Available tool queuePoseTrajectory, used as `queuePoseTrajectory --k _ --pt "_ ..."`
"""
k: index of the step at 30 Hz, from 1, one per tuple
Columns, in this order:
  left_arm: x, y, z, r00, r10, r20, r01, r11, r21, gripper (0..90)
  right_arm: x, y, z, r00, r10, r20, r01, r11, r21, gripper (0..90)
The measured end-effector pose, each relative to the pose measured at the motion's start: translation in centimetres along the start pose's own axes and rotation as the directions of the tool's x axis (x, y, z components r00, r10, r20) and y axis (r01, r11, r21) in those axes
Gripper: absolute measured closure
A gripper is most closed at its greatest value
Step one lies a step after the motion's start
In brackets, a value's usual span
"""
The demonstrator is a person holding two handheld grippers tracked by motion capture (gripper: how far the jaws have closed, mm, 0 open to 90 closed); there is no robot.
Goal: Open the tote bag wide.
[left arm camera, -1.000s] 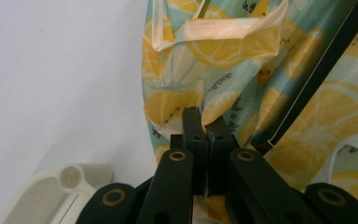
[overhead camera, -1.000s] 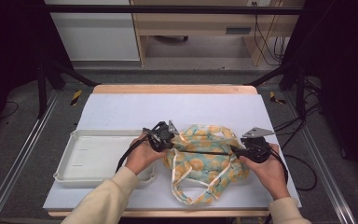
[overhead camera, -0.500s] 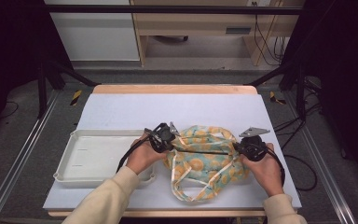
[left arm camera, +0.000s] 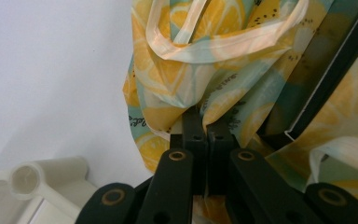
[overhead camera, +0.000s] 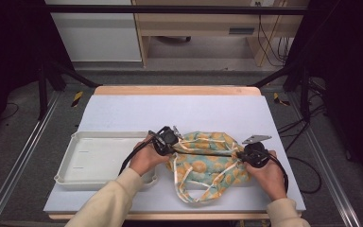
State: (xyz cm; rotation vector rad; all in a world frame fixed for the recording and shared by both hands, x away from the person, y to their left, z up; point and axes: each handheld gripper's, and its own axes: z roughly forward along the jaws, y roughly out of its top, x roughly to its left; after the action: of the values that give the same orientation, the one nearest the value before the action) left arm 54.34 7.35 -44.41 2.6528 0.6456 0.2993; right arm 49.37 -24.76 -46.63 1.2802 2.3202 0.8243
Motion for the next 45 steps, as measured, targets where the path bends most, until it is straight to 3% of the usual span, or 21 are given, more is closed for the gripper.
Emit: queuePoseTrajectory --k 4,8,10,11,12,16,19,23,25,29,32,35,38,42,45 --pt "0.0 0.0 -0.1 1.0 -0.009 -0.003 0.009 0.9999 -0.005 88.9 0.0 0.0 -0.3 1.0 -0.004 0.002 0.004 1.0 -0.016 88.7" --pt "0.1 -0.5 -1.1 0.9991 -0.02 -0.038 0.017 0.998 -0.061 82.9 0.0 0.0 -1.8 0.9998 0.021 0.004 -0.021 0.994 -0.108 68.7" --pt "0.1 -1.0 -2.0 0.9976 -0.039 -0.058 0.032 0.9928 -0.115 75.8 0.0 0.1 -3.0 0.9994 0.03 0.017 -0.027 0.987 -0.158 57.6" --pt "0.1 -1.3 -2.6 0.9968 -0.044 -0.067 0.034 0.9892 -0.142 71.8 0.2 0.2 -4.3 0.9991 0.032 0.028 -0.026 0.98 -0.197 47.8" --pt "0.0 -1.6 -3.1 0.9958 -0.052 -0.076 0.039 0.9851 -0.168 71.8 0.2 0.2 -4.3 0.9991 0.032 0.028 -0.026 0.98 -0.197 47.8" --pt "-0.4 -2.1 -5.4 0.9931 -0.066 -0.097 0.039 0.9666 -0.253 64.5 1.6 1.0 -7.3 0.9992 -0.005 0.04 0.016 0.962 -0.273 38.6" --pt "-0.8 -2.1 -6.6 0.9936 -0.056 -0.098 0.027 0.9612 -0.275 61.3 3.6 1.9 -8.8 0.9976 -0.064 0.025 0.068 0.951 -0.3 36.4" --pt "-1.3 -2.1 -7.3 0.995 -0.038 -0.093 0.01 0.9575 -0.288 59.6 6.3 3.0 -8.4 0.9852 -0.17 -0.021 0.158 0.951 -0.265 38.4" --pt "-1.3 -2.0 -7.1 0.9963 -0.033 -0.079 0.01 0.9622 -0.272 61.2 7.4 3.3 -7.2 0.9745 -0.22 -0.045 0.204 0.952 -0.229 39.5" --pt "-1.2 -1.9 -6.4 0.9978 -0.025 -0.062 0.01 0.9713 -0.238 72.4 8.7 3.4 -4.9 0.9541 -0.291 -0.07 0.278 0.947 -0.16 40.1" --pt "-1.2 -1.8 -6.4 0.9979 -0.022 -0.061 0.007 0.9721 -0.235 78.7 9.4 3.2 -4.1 0.9429 -0.32 -0.094 0.303 0.94 -0.157 40.0" --pt "-1.1 -1.7 -6.8 0.9975 -0.029 -0.064 0.013 0.9703 -0.241 81.7 10.0 3.2 -3.5 0.9313 -0.354 -0.085 0.341 0.93 -0.137 40.8" --pt "-1.1 -1.6 -7.1 0.9974 -0.028 -0.066 0.011 0.9689 -0.247 82.2 10.2 3.2 -3.4 0.9262 -0.367 -0.084 0.355 0.925 -0.136 44.8" --pt "-1.2 -1.4 -7.4 0.9977 -0.023 -0.063 0.006 0.9692 -0.246 83.0 10.5 3.1 -3.3 0.9185 -0.388 -0.076 0.376 0.917 -0.132 52.2" --pt "-1.2 -1.3 -7.6 0.9979 -0.018 -0.062 0.002 0.9695 -0.245 83.8 10.6 3.0 -3.3 0.9122 -0.404 -0.071 0.392 0.91 -0.133 63.1"
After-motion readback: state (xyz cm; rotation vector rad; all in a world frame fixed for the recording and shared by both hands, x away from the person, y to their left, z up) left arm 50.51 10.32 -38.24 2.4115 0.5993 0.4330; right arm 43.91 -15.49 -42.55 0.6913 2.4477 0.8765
